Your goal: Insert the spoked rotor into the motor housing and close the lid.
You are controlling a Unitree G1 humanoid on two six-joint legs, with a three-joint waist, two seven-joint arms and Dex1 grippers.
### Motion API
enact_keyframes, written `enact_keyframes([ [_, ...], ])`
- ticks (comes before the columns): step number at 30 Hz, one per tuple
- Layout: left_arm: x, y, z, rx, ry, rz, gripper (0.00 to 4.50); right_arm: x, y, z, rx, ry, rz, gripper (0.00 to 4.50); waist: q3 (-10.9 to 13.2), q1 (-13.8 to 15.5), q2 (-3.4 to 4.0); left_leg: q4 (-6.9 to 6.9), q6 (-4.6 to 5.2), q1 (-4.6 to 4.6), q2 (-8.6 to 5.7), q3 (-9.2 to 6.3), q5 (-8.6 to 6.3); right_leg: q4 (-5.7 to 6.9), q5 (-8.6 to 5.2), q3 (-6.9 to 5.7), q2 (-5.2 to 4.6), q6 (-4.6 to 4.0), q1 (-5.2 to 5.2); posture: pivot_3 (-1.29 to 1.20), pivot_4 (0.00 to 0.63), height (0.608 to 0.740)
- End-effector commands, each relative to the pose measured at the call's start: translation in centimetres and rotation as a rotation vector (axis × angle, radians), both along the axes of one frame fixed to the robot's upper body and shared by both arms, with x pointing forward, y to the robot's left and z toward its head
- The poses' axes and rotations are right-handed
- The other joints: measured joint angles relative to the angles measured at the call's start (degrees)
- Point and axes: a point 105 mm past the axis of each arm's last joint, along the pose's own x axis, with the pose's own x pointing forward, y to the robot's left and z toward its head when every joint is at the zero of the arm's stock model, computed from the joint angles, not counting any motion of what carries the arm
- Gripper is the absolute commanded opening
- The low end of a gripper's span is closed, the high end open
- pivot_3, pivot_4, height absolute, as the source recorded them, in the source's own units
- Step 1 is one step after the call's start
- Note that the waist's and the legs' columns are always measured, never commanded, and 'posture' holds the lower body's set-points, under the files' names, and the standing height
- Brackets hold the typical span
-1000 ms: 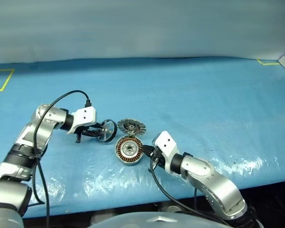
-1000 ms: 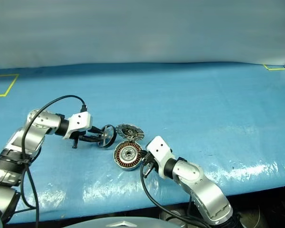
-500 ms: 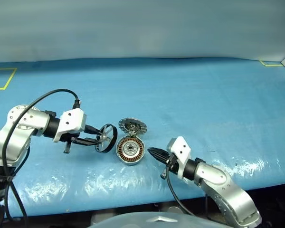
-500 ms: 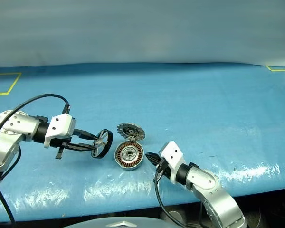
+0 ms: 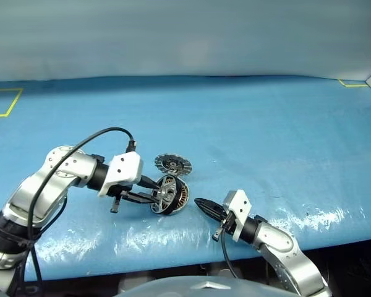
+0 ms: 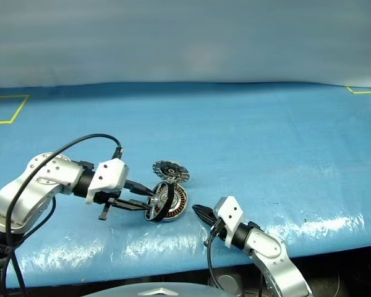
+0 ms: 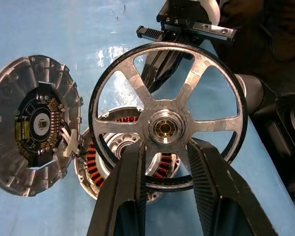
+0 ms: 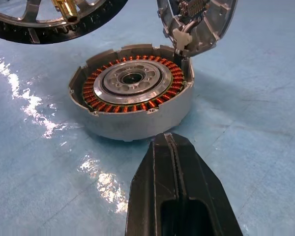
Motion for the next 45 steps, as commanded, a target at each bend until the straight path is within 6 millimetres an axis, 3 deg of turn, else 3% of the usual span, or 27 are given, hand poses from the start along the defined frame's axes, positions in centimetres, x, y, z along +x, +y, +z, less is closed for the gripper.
enact_keyframes([
  [1,0.3,-0.8,0.3,0.024,-0.028,-0.023,1.02,0.3,0.2,0.8,0.018,-0.044,-0.003,0.0,0.0,-0.02,0.0,0.0,0.0,0.0,0.0,0.0,0.0,0.0,0.0,0.0,0.01,0.0,0.0,0.0,0.15,0.74],
  [16,2.2,0.6,-1.3,0.174,-0.088,0.051,1.02,0.0,0.7,0.5,0.015,-0.029,-0.021,0.0,0.0,0.0,-0.01,-0.01,0.0,0.0,0.0,0.03,0.0,-0.01,0.0,0.03,0.01,0.0,-0.01,0.0,0.15,0.74],
  [41,2.6,-0.1,-1.5,0.206,-0.103,0.003,1.02,0.4,1.0,0.3,-0.006,-0.025,-0.019,0.0,0.0,-0.03,-0.01,-0.01,0.0,0.0,0.0,0.03,0.0,0.0,0.0,0.03,0.01,0.0,-0.01,0.0,0.15,0.74],
  [45,3.0,-0.3,-1.5,0.211,-0.114,-0.003,2.21,0.5,1.0,0.4,-0.004,-0.027,-0.025,0.0,0.01,-0.01,-0.01,-0.01,0.0,0.0,0.0,0.03,0.0,0.0,0.0,0.03,0.01,0.0,-0.01,0.0,0.15,0.74],
])
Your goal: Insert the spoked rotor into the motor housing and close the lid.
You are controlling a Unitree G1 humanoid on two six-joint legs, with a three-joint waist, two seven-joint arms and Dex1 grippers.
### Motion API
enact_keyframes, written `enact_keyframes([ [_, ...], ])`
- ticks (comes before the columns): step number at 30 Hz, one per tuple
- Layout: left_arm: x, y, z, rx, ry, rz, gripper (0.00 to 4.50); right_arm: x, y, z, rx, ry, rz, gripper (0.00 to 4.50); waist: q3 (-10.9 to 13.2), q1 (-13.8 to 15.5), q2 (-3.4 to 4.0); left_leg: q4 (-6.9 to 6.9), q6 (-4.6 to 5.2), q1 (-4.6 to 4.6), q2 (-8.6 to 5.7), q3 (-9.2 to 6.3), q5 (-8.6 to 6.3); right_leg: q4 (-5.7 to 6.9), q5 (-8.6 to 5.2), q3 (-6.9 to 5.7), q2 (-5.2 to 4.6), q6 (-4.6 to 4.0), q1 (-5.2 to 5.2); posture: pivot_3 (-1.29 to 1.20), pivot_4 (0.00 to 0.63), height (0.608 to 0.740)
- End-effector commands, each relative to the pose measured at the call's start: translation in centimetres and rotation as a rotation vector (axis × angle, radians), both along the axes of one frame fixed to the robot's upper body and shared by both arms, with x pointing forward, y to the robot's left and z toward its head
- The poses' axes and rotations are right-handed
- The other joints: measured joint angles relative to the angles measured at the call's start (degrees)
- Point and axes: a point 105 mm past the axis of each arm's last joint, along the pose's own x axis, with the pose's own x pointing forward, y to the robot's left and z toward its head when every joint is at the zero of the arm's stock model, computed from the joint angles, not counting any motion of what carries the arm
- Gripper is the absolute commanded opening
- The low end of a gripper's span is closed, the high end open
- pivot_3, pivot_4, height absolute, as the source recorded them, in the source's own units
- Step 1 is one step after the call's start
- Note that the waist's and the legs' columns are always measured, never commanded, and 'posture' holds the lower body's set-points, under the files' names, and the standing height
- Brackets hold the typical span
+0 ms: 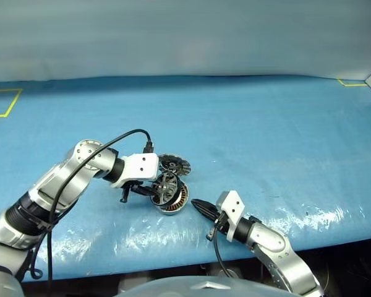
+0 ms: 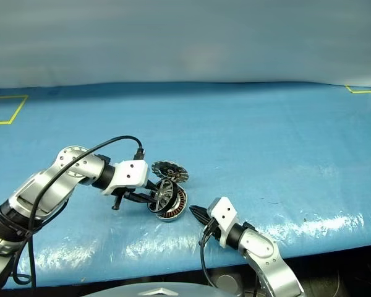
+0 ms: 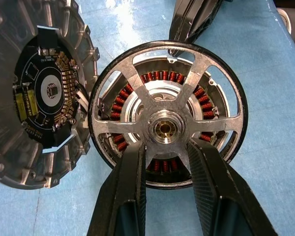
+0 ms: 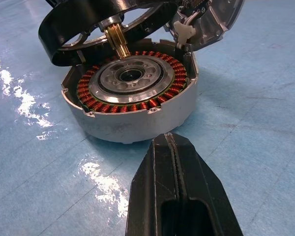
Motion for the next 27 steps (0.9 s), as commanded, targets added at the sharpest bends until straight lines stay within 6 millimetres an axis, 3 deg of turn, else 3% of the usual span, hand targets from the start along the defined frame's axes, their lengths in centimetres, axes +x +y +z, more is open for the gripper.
enact_keyframes([
  [1,0.3,-0.4,0.6,0.004,-0.034,-0.027,2.51,0.2,0.2,0.8,0.016,-0.03,-0.003,0.0,0.0,0.02,0.0,0.0,0.0,0.0,0.0,0.0,0.0,0.0,0.0,0.0,0.0,0.0,0.0,0.0,0.15,0.74],
  [7,-0.1,-1.0,1.0,-0.034,-0.016,-0.05,4.48,0.1,0.1,0.7,0.018,-0.027,-0.014,0.0,0.0,0.01,0.0,0.0,0.0,-0.01,0.0,0.0,0.0,0.0,0.0,0.0,0.0,0.0,0.0,0.0,0.15,0.74],
  [13,-2.2,-0.7,1.9,-0.113,0.085,-0.098,4.48,0.5,-1.2,1.3,0.008,-0.042,-0.057,0.0,0.0,-0.2,0.0,0.0,0.01,-0.01,0.0,0.01,0.0,0.0,0.0,0.02,-0.01,0.0,-0.02,0.0,0.15,0.74],
  [16,-3.0,0.2,1.9,-0.128,0.121,-0.075,3.89,1.0,-2.2,2.0,-0.012,-0.069,-0.082,0.0,0.0,-0.32,0.0,0.0,0.01,0.01,0.0,0.01,0.0,0.01,0.0,0.03,0.0,0.0,-0.01,0.0,0.15,0.74],
  [20,-3.6,1.0,1.7,-0.159,0.134,-0.004,2.54,2.4,-3.6,2.8,-0.048,-0.098,-0.129,0.0,0.01,-0.12,-0.01,0.02,0.01,0.01,0.0,0.01,0.0,0.01,0.0,0.02,-0.02,0.0,0.01,0.0,0.15,0.74],
  [27,-4.5,0.3,1.3,-0.284,0.08,0.091,0.16,7.4,-5.2,4.5,-0.208,-0.173,-0.222,0.0,0.01,-0.13,0.0,0.04,0.01,0.02,0.0,0.01,0.0,0.02,0.01,0.02,-0.01,0.0,0.01,0.0,0.15,0.74],
])
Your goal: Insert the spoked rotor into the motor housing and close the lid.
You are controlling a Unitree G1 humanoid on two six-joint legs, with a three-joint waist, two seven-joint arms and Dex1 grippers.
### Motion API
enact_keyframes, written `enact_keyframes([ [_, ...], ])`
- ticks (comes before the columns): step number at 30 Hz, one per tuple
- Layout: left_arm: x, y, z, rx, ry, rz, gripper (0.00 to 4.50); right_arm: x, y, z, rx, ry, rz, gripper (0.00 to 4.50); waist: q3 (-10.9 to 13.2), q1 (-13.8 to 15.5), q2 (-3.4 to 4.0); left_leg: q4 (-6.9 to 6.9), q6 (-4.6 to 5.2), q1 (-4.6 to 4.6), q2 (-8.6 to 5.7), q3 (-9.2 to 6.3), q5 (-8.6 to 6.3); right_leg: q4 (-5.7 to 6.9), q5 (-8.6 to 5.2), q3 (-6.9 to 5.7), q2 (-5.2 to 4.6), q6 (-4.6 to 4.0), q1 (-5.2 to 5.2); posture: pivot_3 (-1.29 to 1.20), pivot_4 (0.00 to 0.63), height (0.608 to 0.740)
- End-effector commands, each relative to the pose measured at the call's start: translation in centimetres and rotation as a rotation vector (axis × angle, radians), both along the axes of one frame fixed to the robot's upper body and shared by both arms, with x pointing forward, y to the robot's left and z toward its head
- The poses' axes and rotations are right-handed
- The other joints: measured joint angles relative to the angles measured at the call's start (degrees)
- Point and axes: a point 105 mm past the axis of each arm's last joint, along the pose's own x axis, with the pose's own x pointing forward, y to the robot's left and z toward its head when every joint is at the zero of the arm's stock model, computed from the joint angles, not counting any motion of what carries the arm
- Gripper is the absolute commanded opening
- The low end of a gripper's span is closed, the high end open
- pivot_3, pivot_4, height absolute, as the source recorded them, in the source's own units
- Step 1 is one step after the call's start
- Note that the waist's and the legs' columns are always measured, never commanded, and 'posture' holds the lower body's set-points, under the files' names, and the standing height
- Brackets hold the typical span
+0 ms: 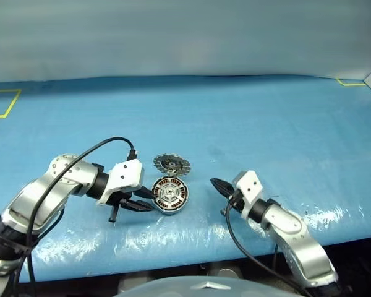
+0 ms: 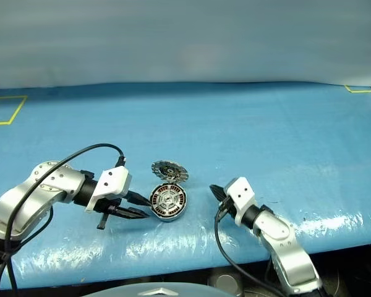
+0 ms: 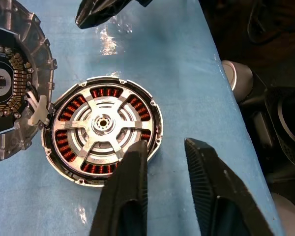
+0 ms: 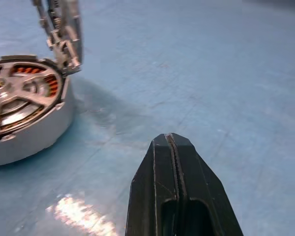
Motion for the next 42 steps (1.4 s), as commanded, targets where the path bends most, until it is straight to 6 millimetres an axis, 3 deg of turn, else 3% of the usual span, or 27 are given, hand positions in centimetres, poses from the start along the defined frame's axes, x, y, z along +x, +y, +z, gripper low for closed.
enact_keyframes([
  [1,-0.4,-1.0,0.5,-0.079,-0.098,0.033,0.02,2.6,-0.1,2.0,-0.074,-0.077,-0.013,0.0,0.0,-0.11,0.0,-0.01,0.0,0.0,-0.01,0.04,0.0,-0.01,0.0,0.03,-0.01,0.0,-0.01,0.0,0.15,0.74],
  [9,-2.9,-2.9,-0.7,-0.275,-0.272,0.131,0.02,7.5,3.2,5.7,-0.125,-0.198,0.148,0.0,0.0,-0.17,0.01,-0.07,0.0,0.01,0.0,0.1,0.0,-0.05,0.04,0.11,-0.02,-0.03,-0.05,0.0,0.15,0.74],
  [14,-4.1,-3.6,-0.8,-0.384,-0.247,0.23,0.02,8.2,5.5,6.1,-0.138,-0.197,0.321,0.0,0.0,0.14,0.01,-0.03,0.03,0.01,-0.04,0.14,-0.02,-0.08,0.04,0.12,-0.05,-0.02,0.0,0.0,0.15,0.74],
  [22,-5.4,-3.4,-2.1,-0.423,-0.215,0.314,0.02,6.9,9.0,5.7,0.002,-0.078,0.551,0.0,0.02,-0.36,0.05,-0.05,0.04,0.04,-0.02,0.14,-0.02,-0.03,0.04,0.12,-0.03,-0.02,-0.02,0.0,0.15,0.74],
  [29,-5.6,-1.9,-3.5,-0.454,-0.254,0.444,0.02,5.0,10.0,4.3,0.041,-0.011,0.605,0.0,0.01,-0.32,0.07,-0.05,0.05,0.04,-0.03,0.15,-0.03,-0.06,0.03,0.13,-0.04,-0.02,-0.03,0.0,0.15,0.74],
  [35,-5.5,-0.9,-3.5,-0.559,-0.346,0.572,0.02,2.7,10.2,2.7,0.073,0.068,0.629,0.0,0.03,-0.25,0.1,-0.07,0.06,0.03,-0.01,0.15,-0.04,-0.07,0.02,0.12,-0.05,-0.02,-0.04,0.0,0.15,0.74],
  [42,-6.5,-0.3,-4.7,-0.572,-0.352,0.618,0.02,1.4,10.6,1.8,0.082,0.105,0.646,0.0,0.03,-0.37,0.11,-0.08,0.07,0.03,0.01,0.18,-0.05,-0.06,0.0,0.12,-0.05,-0.02,-0.06,0.0,0.15,0.74],
])
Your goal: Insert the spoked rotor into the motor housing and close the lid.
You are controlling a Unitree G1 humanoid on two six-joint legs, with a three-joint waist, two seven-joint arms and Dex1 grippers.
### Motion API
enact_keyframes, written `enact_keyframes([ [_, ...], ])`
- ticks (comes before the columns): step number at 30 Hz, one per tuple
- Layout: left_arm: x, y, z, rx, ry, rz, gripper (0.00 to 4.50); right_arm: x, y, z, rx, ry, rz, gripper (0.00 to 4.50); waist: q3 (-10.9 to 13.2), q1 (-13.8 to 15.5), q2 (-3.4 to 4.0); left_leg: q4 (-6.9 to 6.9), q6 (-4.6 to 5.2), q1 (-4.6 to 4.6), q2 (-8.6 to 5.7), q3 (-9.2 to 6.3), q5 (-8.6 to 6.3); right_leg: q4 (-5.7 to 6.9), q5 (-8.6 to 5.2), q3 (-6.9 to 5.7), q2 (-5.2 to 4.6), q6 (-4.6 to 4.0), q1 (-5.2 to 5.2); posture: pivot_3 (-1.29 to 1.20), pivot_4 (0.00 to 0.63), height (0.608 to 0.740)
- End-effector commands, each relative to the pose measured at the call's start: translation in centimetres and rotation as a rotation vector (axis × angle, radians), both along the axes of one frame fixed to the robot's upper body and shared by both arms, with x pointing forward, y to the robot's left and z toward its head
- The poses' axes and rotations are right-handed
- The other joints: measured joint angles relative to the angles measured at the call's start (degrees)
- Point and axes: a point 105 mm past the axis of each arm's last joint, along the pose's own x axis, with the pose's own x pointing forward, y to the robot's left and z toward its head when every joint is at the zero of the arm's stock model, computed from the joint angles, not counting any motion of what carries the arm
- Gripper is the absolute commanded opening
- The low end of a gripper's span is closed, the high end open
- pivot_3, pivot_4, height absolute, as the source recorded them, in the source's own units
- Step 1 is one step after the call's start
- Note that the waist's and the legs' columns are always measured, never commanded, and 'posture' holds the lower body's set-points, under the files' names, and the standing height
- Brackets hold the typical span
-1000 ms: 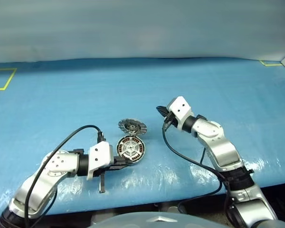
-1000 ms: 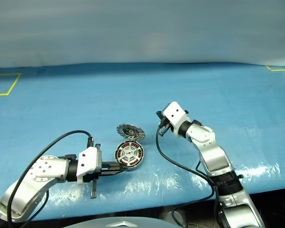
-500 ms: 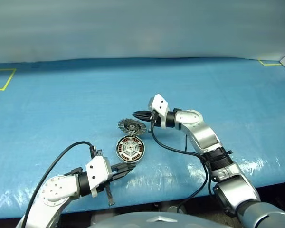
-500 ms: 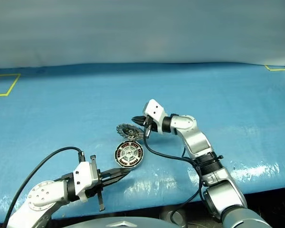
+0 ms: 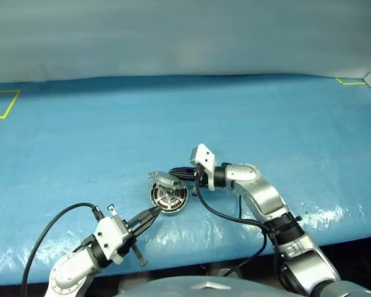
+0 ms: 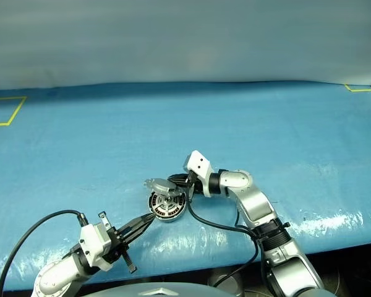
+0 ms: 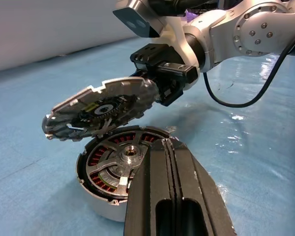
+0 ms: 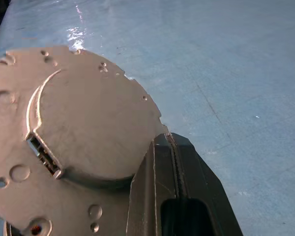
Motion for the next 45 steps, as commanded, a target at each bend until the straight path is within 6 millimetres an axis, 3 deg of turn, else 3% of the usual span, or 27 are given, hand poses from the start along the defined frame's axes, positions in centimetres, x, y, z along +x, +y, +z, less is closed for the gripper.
enact_keyframes([
  [1,-0.5,0.3,0.3,-0.022,-0.028,0.013,0.02,-0.9,0.9,0.7,0.027,-0.016,0.04,0.0,0.0,0.01,0.0,0.0,0.0,0.0,0.0,0.0,0.0,0.0,0.0,0.0,0.0,0.0,0.0,0.0,0.15,0.74],
  [8,-0.9,0.9,-0.4,-0.044,-0.003,0.024,0.02,-1.4,1.8,1.2,0.044,-0.036,0.084,0.0,0.01,0.0,0.0,0.0,0.0,-0.01,0.02,0.0,-0.01,-0.01,-0.01,-0.02,0.0,0.0,-0.01,0.0,0.15,0.74],
  [15,-0.9,0.9,-0.6,-0.046,-0.005,0.026,0.02,0.7,3.2,5.0,0.149,-0.155,0.01,0.0,0.03,-0.12,0.04,-0.01,0.0,-0.01,0.06,0.01,-0.01,0.04,-0.01,-0.03,0.04,0.0,-0.06,0.0,0.15,0.74],
  [20,-1.2,0.8,-0.8,-0.047,0.007,0.015,0.02,-1.3,4.2,6.2,0.182,-0.149,0.118,0.0,0.02,0.14,0.04,-0.01,0.02,-0.07,0.0,-0.03,-0.02,-0.06,-0.01,-0.04,0.0,0.0,-0.04,0.0,0.15,0.74],
  [24,-1.2,0.9,-1.0,-0.045,0.012,0.013,0.02,-3.5,4.5,5.4,0.147,-0.097,0.238,0.0,0.03,0.02,0.05,-0.02,0.05,-0.09,0.0,-0.03,-0.05,-0.08,-0.01,-0.04,-0.01,0.0,-0.06,0.0,0.15,0.74],
  [27,-1.3,0.8,-1.0,-0.049,0.018,0.007,0.02,-4.7,4.1,3.8,0.069,-0.049,0.301,0.0,0.03,0.0,0.05,-0.02,0.05,-0.07,0.03,-0.03,-0.05,-0.06,-0.02,-0.05,0.0,-0.01,-0.06,0.0,0.15,0.74],
  [45,-1.3,0.9,-1.0,-0.046,0.032,0.011,0.02,-6.0,3.0,0.0,0.012,0.101,0.236,0.0,0.04,0.06,0.04,-0.05,0.04,-0.11,0.04,-0.03,-0.06,-0.14,-0.03,-0.09,-0.02,0.0,-0.07,0.0,0.15,0.74],
])
